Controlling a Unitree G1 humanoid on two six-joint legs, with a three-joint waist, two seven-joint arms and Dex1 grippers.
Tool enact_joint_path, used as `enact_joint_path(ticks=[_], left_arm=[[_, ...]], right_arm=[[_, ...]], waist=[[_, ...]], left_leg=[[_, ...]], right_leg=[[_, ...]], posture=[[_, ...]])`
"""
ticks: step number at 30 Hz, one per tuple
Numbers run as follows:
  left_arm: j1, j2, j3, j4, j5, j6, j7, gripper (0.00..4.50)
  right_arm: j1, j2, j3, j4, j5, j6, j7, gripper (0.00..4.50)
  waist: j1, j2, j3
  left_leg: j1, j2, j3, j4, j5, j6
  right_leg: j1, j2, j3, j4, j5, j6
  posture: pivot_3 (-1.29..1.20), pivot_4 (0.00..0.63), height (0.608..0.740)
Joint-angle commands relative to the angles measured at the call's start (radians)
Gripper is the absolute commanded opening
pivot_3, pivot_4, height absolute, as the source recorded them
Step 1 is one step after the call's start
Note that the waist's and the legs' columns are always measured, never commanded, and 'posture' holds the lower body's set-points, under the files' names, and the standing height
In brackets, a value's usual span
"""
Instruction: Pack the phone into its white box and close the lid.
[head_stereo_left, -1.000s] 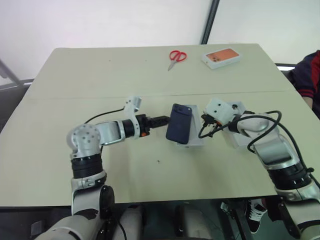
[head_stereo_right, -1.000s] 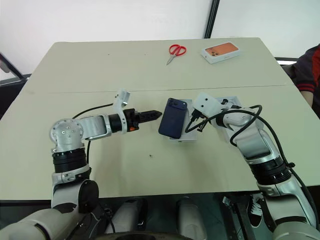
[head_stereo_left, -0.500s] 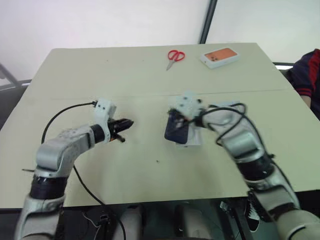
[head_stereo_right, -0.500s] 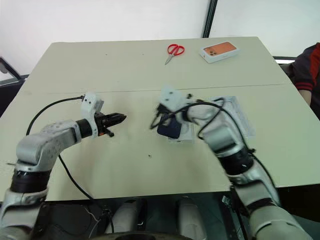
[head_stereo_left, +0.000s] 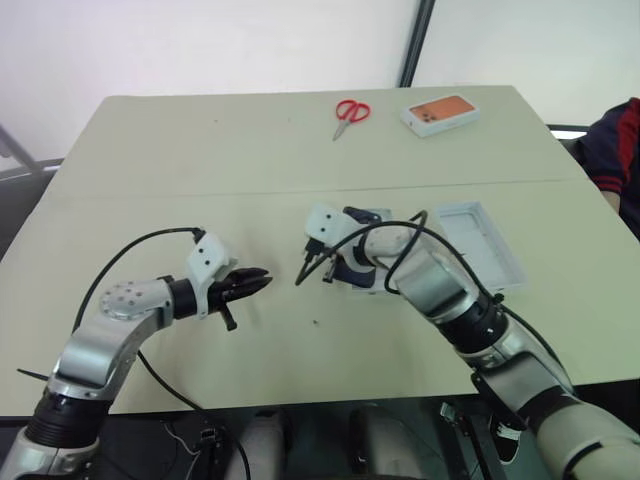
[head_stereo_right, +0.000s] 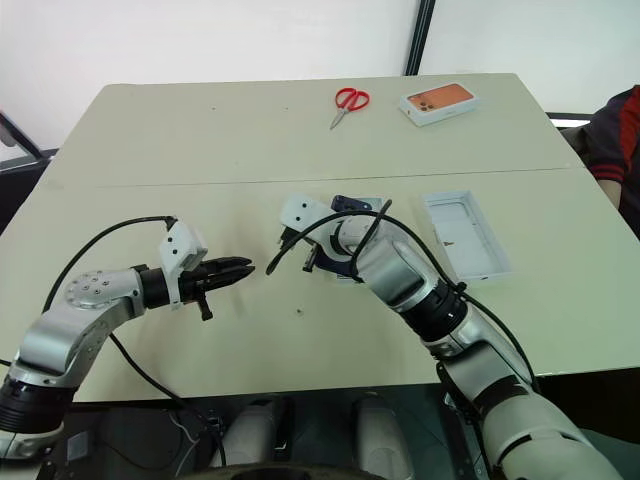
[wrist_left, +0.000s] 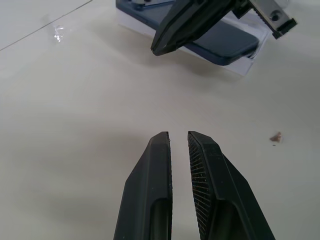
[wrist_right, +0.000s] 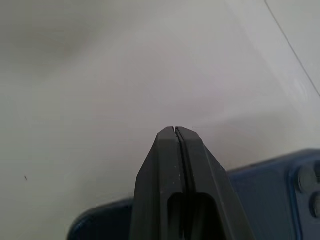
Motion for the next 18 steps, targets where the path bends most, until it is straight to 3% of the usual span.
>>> enact_joint_path(ticks=[1,18], left_arm=[[-0.007,-0.008,0.024,-0.033,-0.011,-0.014,0.000,0.65],[-0.035,-0.050,0.002,-0.018,0.000,-0.011,-0.002,0.65]], right_arm=[[0.001,-0.029,0.002,-0.060,-0.013,0.010,0.003,0.00],[0.031,-0.131,-0.021,-0.151,-0.005,0.036,0.015,0.00]], waist=[[0.000,0.000,0.000],[0.000,0.000,0.000]], left_leg=[[0.000,0.000,0.000,0.000,0.000,0.000],[0.000,0.000,0.000,0.000,0.000,0.000]], right_leg=[[0.000,0.000,0.000,0.000,0.000,0.000],[0.000,0.000,0.000,0.000,0.000,0.000]], posture=[[0.00,0.150,0.740],[0.00,0.150,0.740]])
